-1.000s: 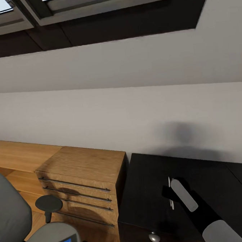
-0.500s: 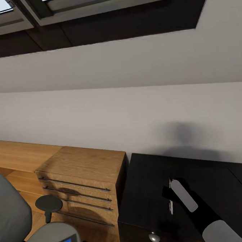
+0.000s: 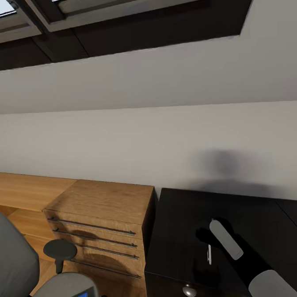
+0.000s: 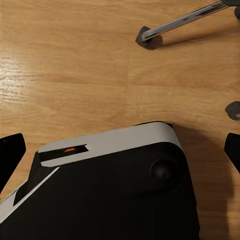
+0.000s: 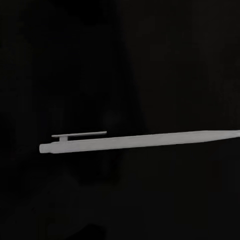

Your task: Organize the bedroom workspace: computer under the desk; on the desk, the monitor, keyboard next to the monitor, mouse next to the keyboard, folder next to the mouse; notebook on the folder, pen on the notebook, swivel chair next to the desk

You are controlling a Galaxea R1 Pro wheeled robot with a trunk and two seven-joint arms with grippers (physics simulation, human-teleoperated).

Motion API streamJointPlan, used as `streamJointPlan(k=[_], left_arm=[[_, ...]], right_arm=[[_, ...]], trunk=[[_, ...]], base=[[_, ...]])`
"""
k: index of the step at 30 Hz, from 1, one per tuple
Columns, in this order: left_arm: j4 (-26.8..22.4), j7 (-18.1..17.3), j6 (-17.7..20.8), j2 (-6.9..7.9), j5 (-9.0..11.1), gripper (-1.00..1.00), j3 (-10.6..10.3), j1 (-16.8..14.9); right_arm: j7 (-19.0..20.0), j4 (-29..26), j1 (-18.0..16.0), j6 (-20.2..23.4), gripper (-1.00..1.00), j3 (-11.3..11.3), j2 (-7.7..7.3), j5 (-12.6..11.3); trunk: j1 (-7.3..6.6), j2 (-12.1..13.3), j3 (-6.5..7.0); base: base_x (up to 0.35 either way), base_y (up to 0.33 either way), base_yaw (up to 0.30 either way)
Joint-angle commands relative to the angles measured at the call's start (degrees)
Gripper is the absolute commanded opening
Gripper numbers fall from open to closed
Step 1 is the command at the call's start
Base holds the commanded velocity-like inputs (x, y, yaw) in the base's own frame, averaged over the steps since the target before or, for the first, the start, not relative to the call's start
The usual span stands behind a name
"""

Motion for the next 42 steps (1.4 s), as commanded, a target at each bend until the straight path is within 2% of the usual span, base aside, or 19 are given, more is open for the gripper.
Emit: streamJointPlan(k=[1, 4, 7, 8, 13, 15, 16, 19, 21, 24, 25, 28, 31, 32, 35, 36, 39, 42], left_arm=[[-0.1, 0.2, -0.3, 0.01, 0.6, 1.0, -0.2, 0.0], [-0.1, 0.2, -0.3, 0.0, 0.6, 1.0, -0.1, 0.0], [-0.1, 0.1, -0.3, 0.0, 0.6, 1.0, -0.2, 0.0], [-0.2, 0.1, -0.2, 0.0, 0.6, 1.0, -0.1, 0.0], [-0.1, 0.1, -0.2, 0.0, 0.7, 1.0, -0.1, 0.0], [-0.2, 0.1, -0.2, 0.0, 0.7, 1.0, -0.1, 0.0], [-0.1, 0.1, -0.2, -0.01, 0.7, 1.0, -0.1, 0.0], [-0.1, 0.2, -0.3, -0.01, 0.7, 1.0, -0.1, 0.0], [0.4, 0.1, -0.2, 0.04, 0.7, 1.0, -0.1, 0.0], [0.8, 0.1, -0.2, 0.06, 0.7, 1.0, -0.1, 0.0], [0.9, 0.0, -0.2, 0.08, 0.7, 1.0, -0.1, 0.0], [1.0, 0.1, -0.2, 0.08, 0.7, 1.0, -0.1, 0.0], [1.0, 0.1, -0.2, 0.08, 0.7, 1.0, -0.1, 0.0], [1.0, 0.1, -0.2, 0.08, 0.7, 1.0, -0.1, 0.0], [1.0, 0.1, -0.3, 0.07, 0.7, 1.0, -0.1, 0.0], [1.0, 0.0, -0.3, 0.07, 0.7, 1.0, -0.1, 0.0], [1.0, 0.0, -0.3, 0.08, 0.7, 1.0, -0.2, 0.0], [1.0, 0.0, -0.3, 0.1, 0.8, 1.0, -0.2, 0.0]], right_arm=[[-0.5, -0.4, -0.1, 0.1, 1.0, 0.2, -0.09, -0.4], [-0.5, -3.1, 0.0, 0.2, 1.0, 0.4, -0.4, -0.4], [-0.5, -8.0, 0.4, 0.2, 1.0, 0.6, -0.69, -0.4], [-0.5, -12.6, 1.1, 0.3, 1.0, 1.0, -0.97, -0.4], [-0.5, -16.4, 2.1, 0.3, 1.0, 3.6, -1.16, -0.4], [-0.5, -17.8, 2.3, 0.2, 1.0, 5.5, -1.2, -0.4], [-0.5, -19.9, 2.5, 0.3, 1.0, 7.6, -1.21, -0.4], [-0.4, -20.8, 2.6, 0.3, 1.0, 8.8, -1.24, -0.4], [0.3, -22.0, 2.7, 0.3, 1.0, 12.6, -1.28, -0.4], [0.5, -22.4, 2.7, 0.2, 1.0, 15.7, -1.27, -0.3], [0.6, -22.5, 2.7, 0.2, 1.0, 18.5, -1.27, -0.2], [0.7, -22.7, 2.7, 0.2, 1.0, 21.0, -1.23, 0.0], [0.7, -22.7, 2.7, 0.2, 1.0, 22.2, -1.22, 0.1], [0.7, -22.7, 2.7, 0.2, 1.0, 24.3, -1.22, 0.2], [0.7, -22.7, 2.6, 0.2, 1.0, 26.8, -1.17, 0.7], [0.8, -21.4, 2.3, 0.3, 1.0, 29.7, -0.66, 2.6], [2.3, -18.7, 1.9, 0.3, 1.0, 31.1, -0.29, 4.6], [7.5, -15.1, 0.7, 0.3, 1.0, 32.3, 0.58, 7.3]], trunk=[[0.0, 0.0, -0.06], [0.0, 0.0, -0.06], [0.0, 0.0, -0.06], [0.0, 0.0, -0.06], [0.0, 0.0, -0.06], [0.0, 0.0, -0.06], [0.0, 0.0, -0.06], [0.0, 0.0, -0.06], [0.0, 0.0, -0.06], [0.0, 0.0, -0.06], [0.0, 0.0, -0.06], [0.0, 0.0, -0.06], [0.0, 0.0, -0.06], [0.0, 0.0, -0.06], [0.0, 0.0, -0.06], [0.0, 0.0, -0.04], [0.0, 0.0, 0.02], [0.0, 0.0, 0.09]], base=[[-0.096, 0.0, 0.0], [-0.181, 0.0, 0.0], [-0.259, 0.0, 0.0], [-0.307, 0.0, 0.0], [-0.319, 0.029, 0.0], [-0.28, 0.143, 0.0], [-0.123, 0.248, 0.0], [-0.08, 0.273, 0.0], [-0.017, 0.296, 0.0], [0.043, 0.309, 0.0], [0.072, 0.315, 0.0], [0.083, 0.316, 0.0], [0.094, 0.317, 0.0], [0.096, 0.317, 0.0], [0.077, 0.254, 0.0], [0.021, 0.068, 0.106], [0.013, 0.044, 0.161], [0.007, 0.023, 0.216]])
